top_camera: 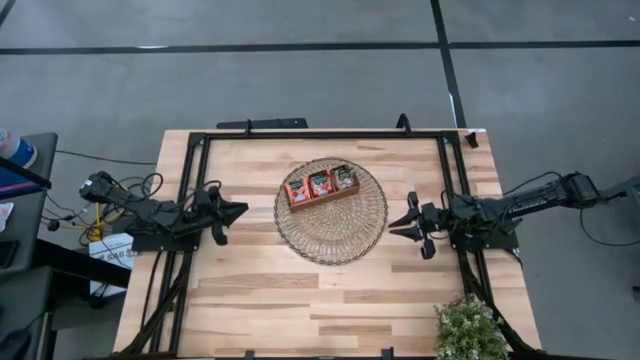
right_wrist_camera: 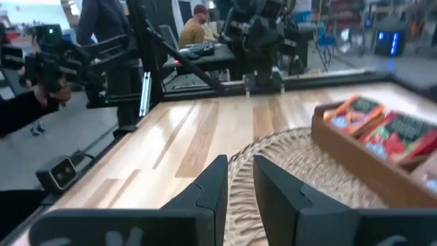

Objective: Pick & Place Tea
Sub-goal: Return to Home Position

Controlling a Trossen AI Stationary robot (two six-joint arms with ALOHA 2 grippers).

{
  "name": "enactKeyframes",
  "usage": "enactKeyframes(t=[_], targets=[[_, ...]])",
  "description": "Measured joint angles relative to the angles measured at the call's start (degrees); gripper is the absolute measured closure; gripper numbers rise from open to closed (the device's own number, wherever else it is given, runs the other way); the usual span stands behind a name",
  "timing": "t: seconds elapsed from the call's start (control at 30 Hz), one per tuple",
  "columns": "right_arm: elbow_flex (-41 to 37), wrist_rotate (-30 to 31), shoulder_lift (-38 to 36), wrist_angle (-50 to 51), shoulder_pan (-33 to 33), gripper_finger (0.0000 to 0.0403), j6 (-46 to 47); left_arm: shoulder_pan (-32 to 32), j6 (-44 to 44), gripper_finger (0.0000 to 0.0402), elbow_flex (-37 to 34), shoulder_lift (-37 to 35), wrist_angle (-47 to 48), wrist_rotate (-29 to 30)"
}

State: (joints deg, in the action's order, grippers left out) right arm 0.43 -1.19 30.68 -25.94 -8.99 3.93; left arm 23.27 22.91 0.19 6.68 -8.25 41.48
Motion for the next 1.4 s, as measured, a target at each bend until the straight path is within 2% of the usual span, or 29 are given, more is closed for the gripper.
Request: enactKeyframes(t=[0.13,1.4], targets=[[-0.02,0.0,0.0,0.83,0.0,0.0341,2.56,0.0,2.16,0.0362,-0.02,0.0,0.16,1.08],[-0.13,0.0,0.11,1.3,0.0,0.0341,2.62,0.0,2.05,0.0362,-0.04,0.0,0.22,1.19]])
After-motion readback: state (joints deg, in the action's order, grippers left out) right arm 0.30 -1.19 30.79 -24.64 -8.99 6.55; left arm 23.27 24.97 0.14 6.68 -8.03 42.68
